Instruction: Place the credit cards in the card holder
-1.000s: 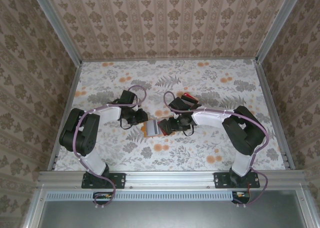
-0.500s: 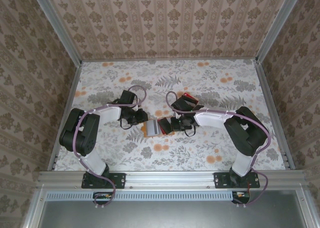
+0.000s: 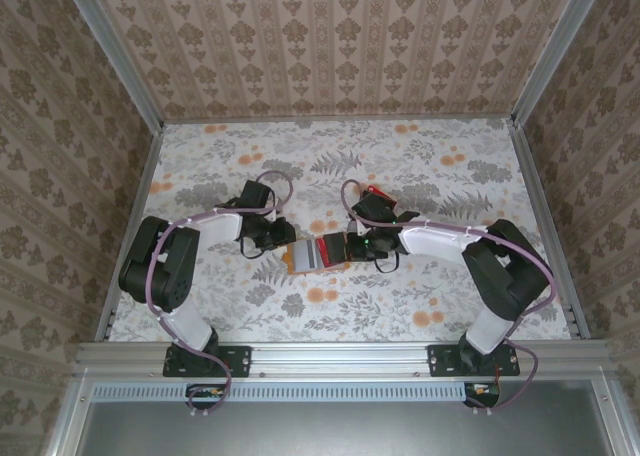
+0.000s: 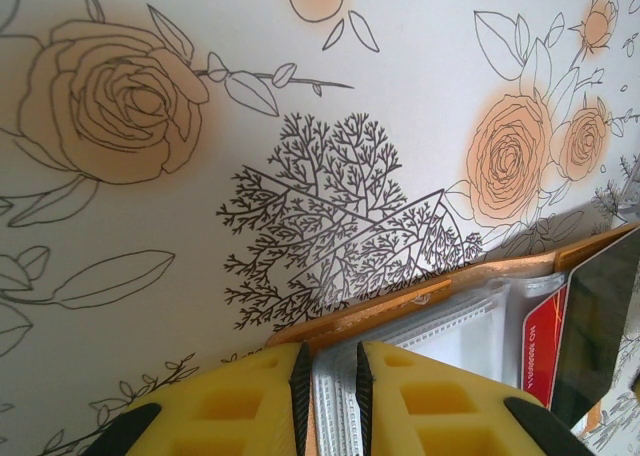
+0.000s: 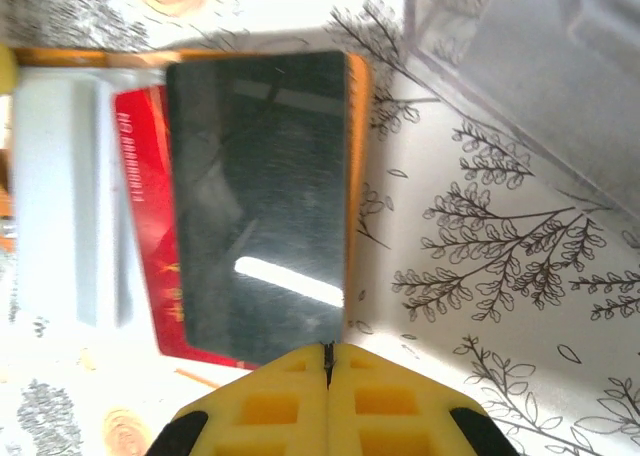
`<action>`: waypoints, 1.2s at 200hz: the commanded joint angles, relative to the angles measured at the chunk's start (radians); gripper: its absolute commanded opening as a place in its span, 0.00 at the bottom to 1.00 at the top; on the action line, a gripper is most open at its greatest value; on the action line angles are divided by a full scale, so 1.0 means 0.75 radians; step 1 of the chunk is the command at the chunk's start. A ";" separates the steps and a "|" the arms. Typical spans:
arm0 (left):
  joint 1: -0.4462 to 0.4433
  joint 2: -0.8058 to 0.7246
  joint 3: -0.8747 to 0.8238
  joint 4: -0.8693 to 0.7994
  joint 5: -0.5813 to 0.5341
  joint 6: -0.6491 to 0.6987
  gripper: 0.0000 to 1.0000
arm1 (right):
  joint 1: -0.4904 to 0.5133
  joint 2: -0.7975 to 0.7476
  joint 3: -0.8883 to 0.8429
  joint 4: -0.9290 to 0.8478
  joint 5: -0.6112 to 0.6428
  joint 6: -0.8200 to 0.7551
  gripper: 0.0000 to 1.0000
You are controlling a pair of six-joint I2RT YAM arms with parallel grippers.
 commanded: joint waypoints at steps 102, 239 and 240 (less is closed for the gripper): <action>-0.035 0.092 -0.045 -0.131 -0.034 0.001 0.23 | -0.069 0.139 -0.018 0.210 -0.213 0.029 0.50; -0.037 0.115 -0.062 -0.111 -0.032 -0.002 0.23 | -0.045 0.269 0.040 0.273 -0.251 0.040 0.37; -0.037 0.115 -0.063 -0.112 -0.032 -0.002 0.23 | -0.045 0.267 0.040 0.273 -0.249 0.039 0.36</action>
